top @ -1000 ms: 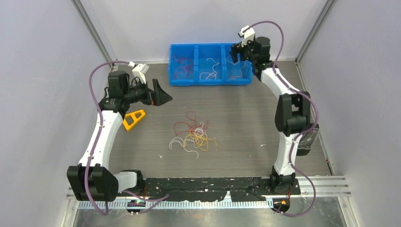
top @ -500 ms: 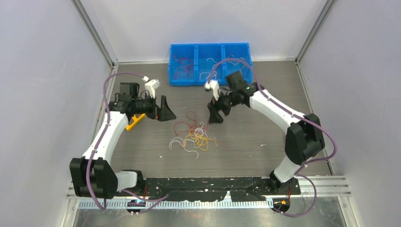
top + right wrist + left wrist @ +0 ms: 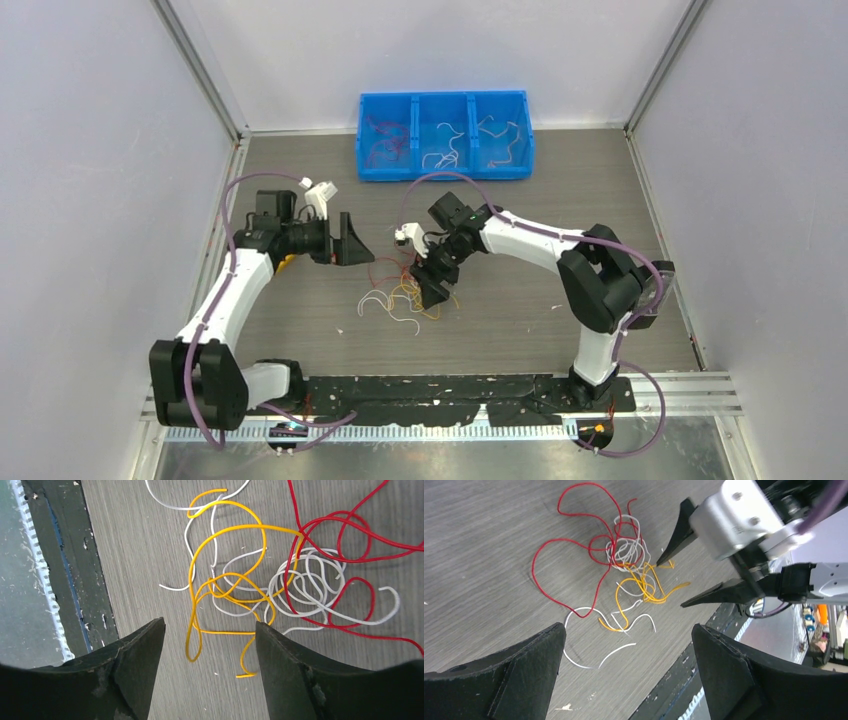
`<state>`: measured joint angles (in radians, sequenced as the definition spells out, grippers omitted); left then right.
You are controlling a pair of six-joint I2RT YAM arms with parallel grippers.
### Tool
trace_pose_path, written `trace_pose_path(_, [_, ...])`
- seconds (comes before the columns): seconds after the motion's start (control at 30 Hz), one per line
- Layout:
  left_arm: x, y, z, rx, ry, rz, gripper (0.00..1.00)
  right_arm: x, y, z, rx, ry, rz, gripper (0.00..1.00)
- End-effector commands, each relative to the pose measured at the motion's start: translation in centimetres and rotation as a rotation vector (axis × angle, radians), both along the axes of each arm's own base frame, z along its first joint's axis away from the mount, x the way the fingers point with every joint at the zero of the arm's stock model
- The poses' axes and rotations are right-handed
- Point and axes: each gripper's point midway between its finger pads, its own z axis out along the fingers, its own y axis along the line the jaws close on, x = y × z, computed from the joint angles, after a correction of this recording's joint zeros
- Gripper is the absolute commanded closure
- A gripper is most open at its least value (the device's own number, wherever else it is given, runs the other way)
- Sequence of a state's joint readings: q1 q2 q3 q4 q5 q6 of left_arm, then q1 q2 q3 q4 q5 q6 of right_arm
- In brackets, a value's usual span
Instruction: Untangle the cables
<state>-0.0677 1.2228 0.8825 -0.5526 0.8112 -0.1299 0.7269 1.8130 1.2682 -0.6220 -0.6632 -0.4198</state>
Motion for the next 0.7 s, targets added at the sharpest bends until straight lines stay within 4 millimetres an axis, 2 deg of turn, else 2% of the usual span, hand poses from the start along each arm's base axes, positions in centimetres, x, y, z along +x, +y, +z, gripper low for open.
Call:
trace_pose_path(0.0, [1.2, 0.7, 2.0, -0.025, -0.094, 0.061, 0.01, 1.4, 1.7, 1.5, 0.057, -0.061, 0.017, 0.3])
trace_pose_path(0.07, [1.5, 1.0, 2.2, -0.027, -0.105, 0.084, 0.0, 1.1, 1.9, 1.1, 0.052, -0.058, 0.031, 0.37])
trace_pose_path(0.13, [1.7, 1.1, 2.5, -0.036, -0.111, 0.096, 0.0, 0.9, 2.1, 0.9, 0.048, -0.059, 0.045, 0.57])
trace_pose_path(0.17, [1.7, 1.1, 2.7, -0.038, -0.118, 0.097, 0.0, 0.9, 2.2, 0.9, 0.048, -0.061, 0.046, 0.75])
trace_pose_path(0.23, [1.7, 1.1, 3.0, -0.036, -0.15, 0.089, 0.0, 1.0, 2.4, 2.1, 0.062, -0.072, 0.049, 0.91])
trace_pose_path(0.3, [1.8, 1.1, 3.7, -0.033, -0.215, 0.075, 0.0, 1.3, 2.9, 4.9, 0.12, -0.119, 0.057, 0.94])
trace_pose_path(0.5, [0.8, 0.5, 8.4, -0.026, -0.683, -0.036, 0.01, 2.1, 4.3, 17.1, 0.436, -0.391, 0.061, 0.95])
trace_pose_path(0.6, [0.1, 0.4, 9.7, 0.032, -0.812, -0.097, 0.0, 2.2, 4.8, 23.0, 0.559, -0.482, 0.049, 0.95])
trace_pose_path(0.67, [-0.3, 0.0, 10.7, 0.046, -0.88, -0.129, 0.01, 2.0, 5.0, 25.9, 0.621, -0.494, 0.031, 0.94])
